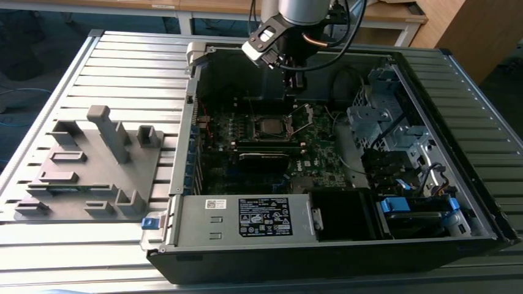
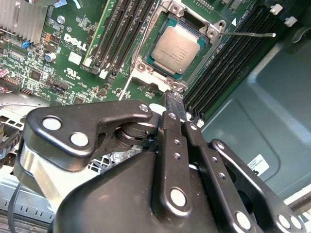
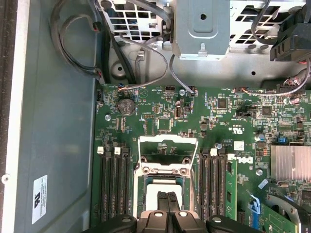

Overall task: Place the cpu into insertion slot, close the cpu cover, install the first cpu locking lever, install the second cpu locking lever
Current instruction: 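Close the cpu cover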

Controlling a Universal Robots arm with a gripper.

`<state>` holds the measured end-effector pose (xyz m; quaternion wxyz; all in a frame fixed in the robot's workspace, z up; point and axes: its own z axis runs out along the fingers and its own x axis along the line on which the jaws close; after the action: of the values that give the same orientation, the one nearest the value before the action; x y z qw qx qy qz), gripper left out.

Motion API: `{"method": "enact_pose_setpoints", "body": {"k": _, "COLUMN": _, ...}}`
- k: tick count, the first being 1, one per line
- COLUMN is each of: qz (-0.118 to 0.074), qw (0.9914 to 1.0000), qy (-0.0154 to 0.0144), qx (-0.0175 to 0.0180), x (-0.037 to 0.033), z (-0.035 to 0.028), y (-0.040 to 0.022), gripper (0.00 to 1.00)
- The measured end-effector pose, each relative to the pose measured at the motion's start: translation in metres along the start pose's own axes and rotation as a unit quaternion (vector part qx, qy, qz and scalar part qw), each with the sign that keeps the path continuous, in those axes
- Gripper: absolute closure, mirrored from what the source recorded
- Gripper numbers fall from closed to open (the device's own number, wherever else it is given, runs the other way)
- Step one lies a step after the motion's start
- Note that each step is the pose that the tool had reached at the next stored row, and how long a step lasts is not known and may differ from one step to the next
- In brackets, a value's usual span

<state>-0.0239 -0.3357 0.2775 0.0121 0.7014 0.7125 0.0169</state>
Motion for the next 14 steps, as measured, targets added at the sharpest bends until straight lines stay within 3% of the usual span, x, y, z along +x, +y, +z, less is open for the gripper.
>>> {"method": "enact_pose_setpoints", "body": {"k": 14, "qz": 0.0, "qw": 1.0, "qy": 0.0, "qx": 0.0, "x": -0.0001, "z": 0.0002, "y": 0.0035, "gripper": 0.89}}
